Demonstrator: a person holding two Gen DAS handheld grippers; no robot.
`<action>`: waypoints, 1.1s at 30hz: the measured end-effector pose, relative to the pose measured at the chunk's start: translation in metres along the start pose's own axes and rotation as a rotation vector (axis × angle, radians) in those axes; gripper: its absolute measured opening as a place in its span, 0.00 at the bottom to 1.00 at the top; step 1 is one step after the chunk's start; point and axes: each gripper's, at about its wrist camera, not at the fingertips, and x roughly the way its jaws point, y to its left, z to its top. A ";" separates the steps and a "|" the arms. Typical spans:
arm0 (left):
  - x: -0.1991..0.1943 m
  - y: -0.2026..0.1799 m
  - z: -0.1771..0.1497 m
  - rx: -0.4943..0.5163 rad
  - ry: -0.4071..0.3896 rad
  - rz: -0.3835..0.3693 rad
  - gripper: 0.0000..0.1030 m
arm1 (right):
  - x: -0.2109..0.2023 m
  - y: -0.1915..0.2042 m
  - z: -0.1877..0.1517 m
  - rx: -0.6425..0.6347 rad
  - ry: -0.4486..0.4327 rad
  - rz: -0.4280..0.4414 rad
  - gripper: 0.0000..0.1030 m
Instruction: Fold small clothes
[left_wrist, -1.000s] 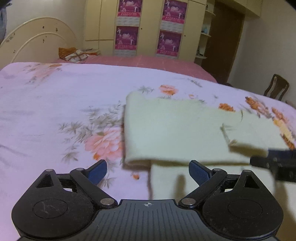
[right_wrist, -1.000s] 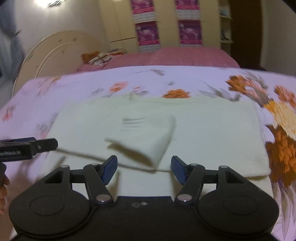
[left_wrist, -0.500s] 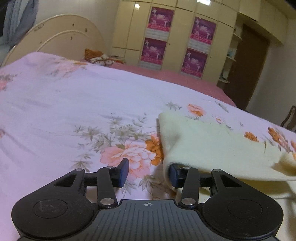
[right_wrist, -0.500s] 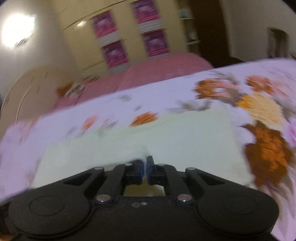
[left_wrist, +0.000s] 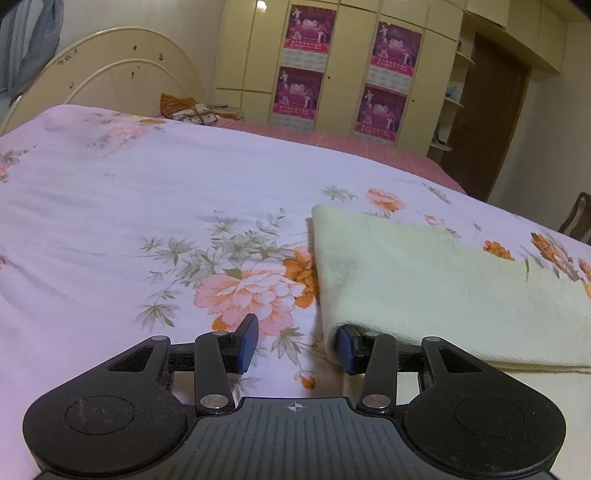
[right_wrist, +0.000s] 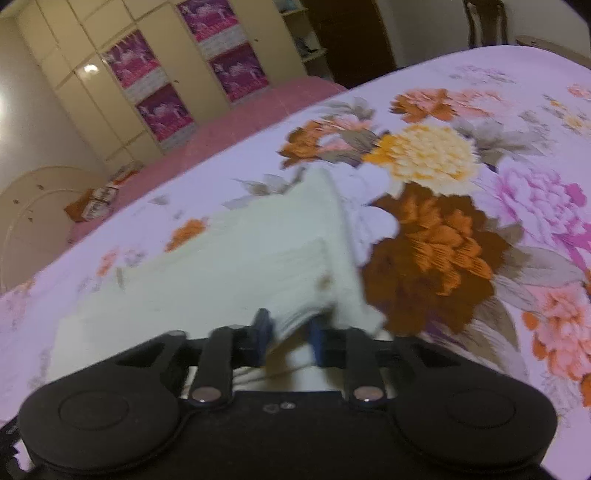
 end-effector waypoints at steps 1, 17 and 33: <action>-0.002 -0.001 0.001 0.008 0.007 -0.008 0.43 | -0.001 -0.001 0.000 -0.016 -0.006 -0.014 0.07; 0.018 -0.036 0.045 0.016 0.046 -0.169 0.44 | -0.014 0.032 0.016 -0.209 -0.086 -0.006 0.23; 0.055 -0.063 0.048 0.077 0.068 -0.143 0.44 | 0.029 0.051 0.017 -0.317 -0.041 -0.023 0.32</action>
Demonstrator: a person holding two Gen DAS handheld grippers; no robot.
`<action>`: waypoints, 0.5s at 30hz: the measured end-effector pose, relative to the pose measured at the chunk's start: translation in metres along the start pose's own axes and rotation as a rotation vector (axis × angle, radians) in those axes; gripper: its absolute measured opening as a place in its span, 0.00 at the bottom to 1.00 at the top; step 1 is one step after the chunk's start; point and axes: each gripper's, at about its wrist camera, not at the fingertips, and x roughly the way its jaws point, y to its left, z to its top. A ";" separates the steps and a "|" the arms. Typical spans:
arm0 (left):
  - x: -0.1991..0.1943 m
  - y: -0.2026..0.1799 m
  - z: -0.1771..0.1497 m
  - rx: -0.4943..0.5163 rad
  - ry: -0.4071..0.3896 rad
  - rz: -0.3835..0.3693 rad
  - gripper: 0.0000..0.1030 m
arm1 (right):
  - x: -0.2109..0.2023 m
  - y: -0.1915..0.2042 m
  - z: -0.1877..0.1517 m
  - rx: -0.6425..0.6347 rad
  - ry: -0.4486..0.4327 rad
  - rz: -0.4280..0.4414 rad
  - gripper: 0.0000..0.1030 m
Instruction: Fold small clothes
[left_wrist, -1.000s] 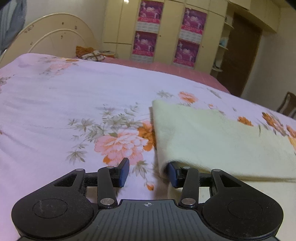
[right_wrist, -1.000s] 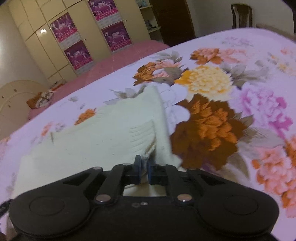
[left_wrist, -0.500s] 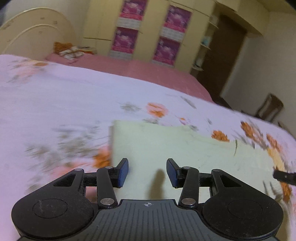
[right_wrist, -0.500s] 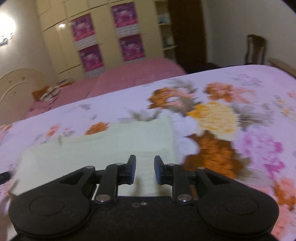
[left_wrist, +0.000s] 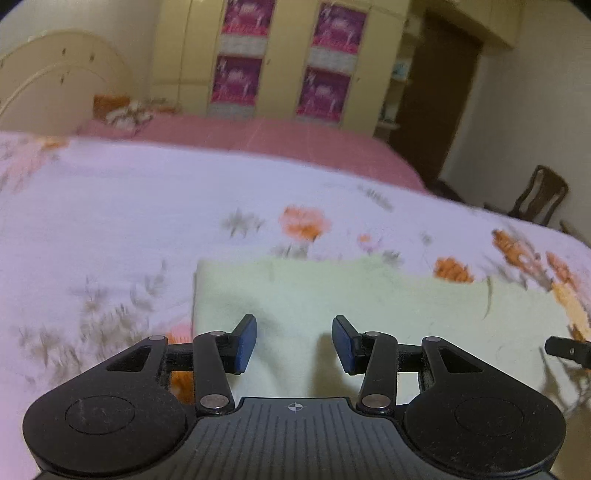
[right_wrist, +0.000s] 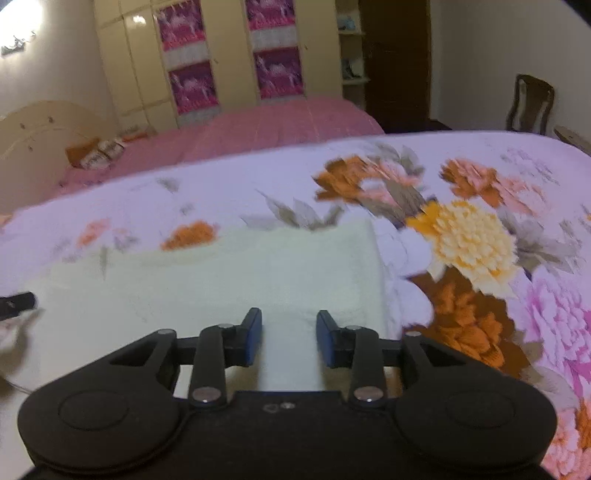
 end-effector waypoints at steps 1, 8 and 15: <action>0.000 0.003 -0.004 -0.007 -0.006 0.007 0.44 | 0.003 0.003 -0.001 -0.019 0.013 0.003 0.32; -0.036 0.007 -0.015 0.037 -0.051 0.029 0.44 | -0.002 -0.009 -0.003 -0.013 0.024 -0.018 0.34; -0.050 -0.004 -0.044 0.124 -0.048 0.034 0.44 | -0.012 0.009 -0.023 -0.099 0.043 -0.011 0.38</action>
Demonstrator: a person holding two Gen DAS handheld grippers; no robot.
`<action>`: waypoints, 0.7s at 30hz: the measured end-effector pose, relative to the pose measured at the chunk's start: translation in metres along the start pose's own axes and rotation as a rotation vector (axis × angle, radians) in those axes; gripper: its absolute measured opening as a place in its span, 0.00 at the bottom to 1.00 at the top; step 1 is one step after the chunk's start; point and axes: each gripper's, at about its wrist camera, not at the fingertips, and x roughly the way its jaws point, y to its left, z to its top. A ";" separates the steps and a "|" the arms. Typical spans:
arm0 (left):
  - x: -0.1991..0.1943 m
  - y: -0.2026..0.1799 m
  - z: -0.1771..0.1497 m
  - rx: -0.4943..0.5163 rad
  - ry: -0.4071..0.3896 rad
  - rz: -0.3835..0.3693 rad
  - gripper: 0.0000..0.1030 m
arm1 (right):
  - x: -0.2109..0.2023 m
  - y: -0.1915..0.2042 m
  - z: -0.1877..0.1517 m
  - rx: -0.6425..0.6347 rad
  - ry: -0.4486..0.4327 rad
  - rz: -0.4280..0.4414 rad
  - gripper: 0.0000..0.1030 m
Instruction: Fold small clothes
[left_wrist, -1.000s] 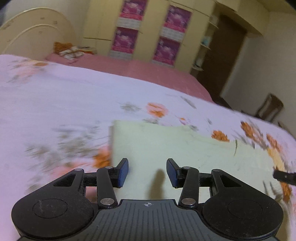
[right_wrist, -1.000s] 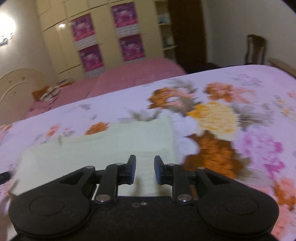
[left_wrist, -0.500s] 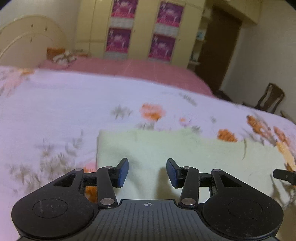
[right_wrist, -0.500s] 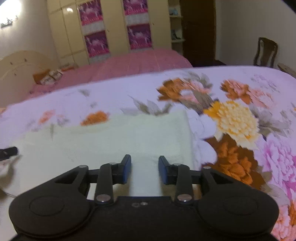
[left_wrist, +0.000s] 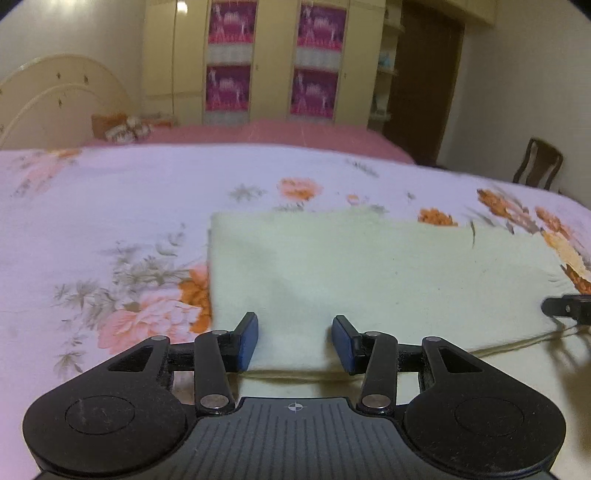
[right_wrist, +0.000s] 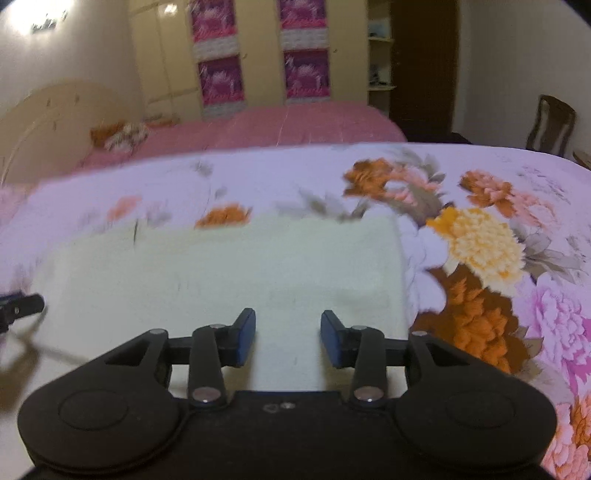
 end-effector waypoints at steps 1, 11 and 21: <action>-0.001 0.000 -0.001 0.008 0.000 0.006 0.44 | 0.002 -0.002 -0.003 -0.003 0.005 -0.011 0.38; -0.042 -0.021 0.000 -0.026 0.031 -0.067 0.44 | -0.031 0.000 -0.008 0.025 -0.015 0.034 0.42; -0.042 -0.065 -0.026 -0.004 0.099 -0.112 0.44 | -0.046 0.040 -0.027 -0.015 0.024 0.141 0.42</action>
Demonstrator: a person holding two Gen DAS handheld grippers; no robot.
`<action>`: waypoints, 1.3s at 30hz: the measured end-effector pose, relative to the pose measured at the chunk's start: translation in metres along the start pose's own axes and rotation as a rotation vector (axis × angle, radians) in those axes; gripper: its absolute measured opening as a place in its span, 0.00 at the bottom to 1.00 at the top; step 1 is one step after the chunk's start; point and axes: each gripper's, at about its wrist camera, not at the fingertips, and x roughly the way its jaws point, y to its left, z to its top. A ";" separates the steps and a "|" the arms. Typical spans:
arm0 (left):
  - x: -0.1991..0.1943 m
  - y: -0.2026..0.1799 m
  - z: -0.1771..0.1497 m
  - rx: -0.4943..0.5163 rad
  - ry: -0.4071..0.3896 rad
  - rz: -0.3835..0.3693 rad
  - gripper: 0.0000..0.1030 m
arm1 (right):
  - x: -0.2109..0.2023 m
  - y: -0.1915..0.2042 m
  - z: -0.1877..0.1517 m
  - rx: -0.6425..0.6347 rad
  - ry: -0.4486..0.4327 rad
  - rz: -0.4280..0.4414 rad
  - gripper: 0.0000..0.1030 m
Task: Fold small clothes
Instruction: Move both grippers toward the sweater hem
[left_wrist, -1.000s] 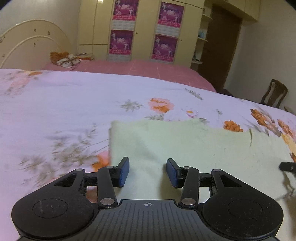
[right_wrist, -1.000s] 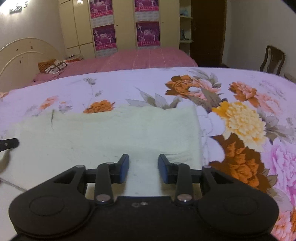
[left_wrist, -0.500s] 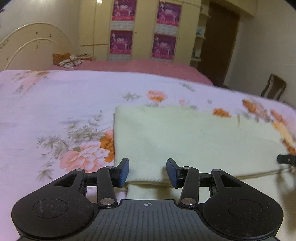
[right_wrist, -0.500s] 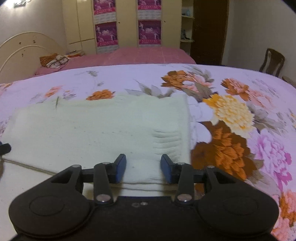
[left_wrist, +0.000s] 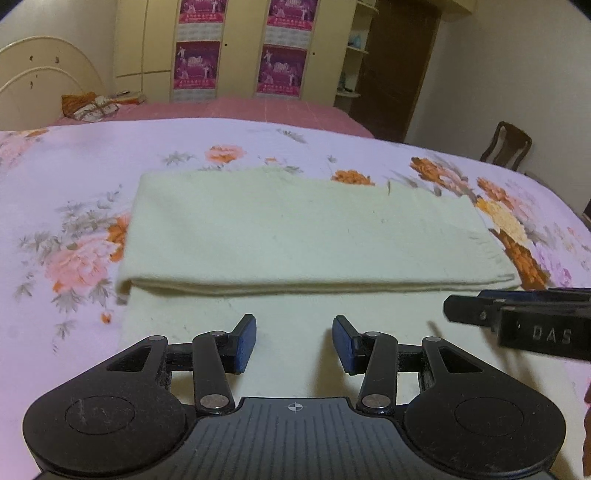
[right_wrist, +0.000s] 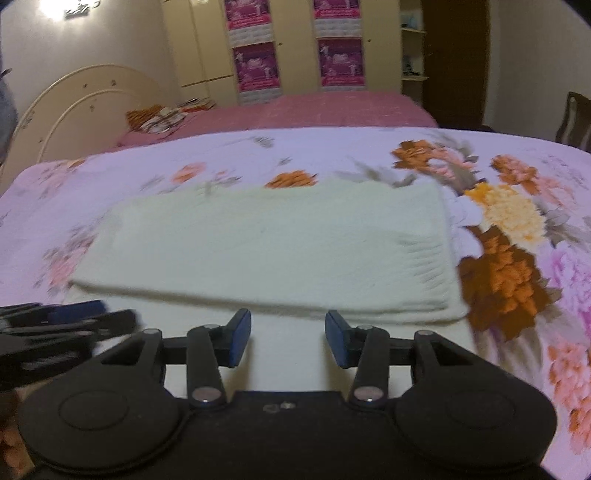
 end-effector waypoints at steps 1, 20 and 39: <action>0.001 -0.001 -0.001 0.002 0.003 0.008 0.44 | 0.000 0.002 -0.002 0.001 0.003 0.004 0.42; 0.000 -0.024 -0.006 0.035 0.025 0.133 0.68 | -0.022 -0.056 -0.044 -0.055 0.024 -0.100 0.50; -0.085 -0.035 -0.080 0.131 0.060 0.081 0.71 | -0.067 0.020 -0.094 -0.156 0.072 0.080 0.50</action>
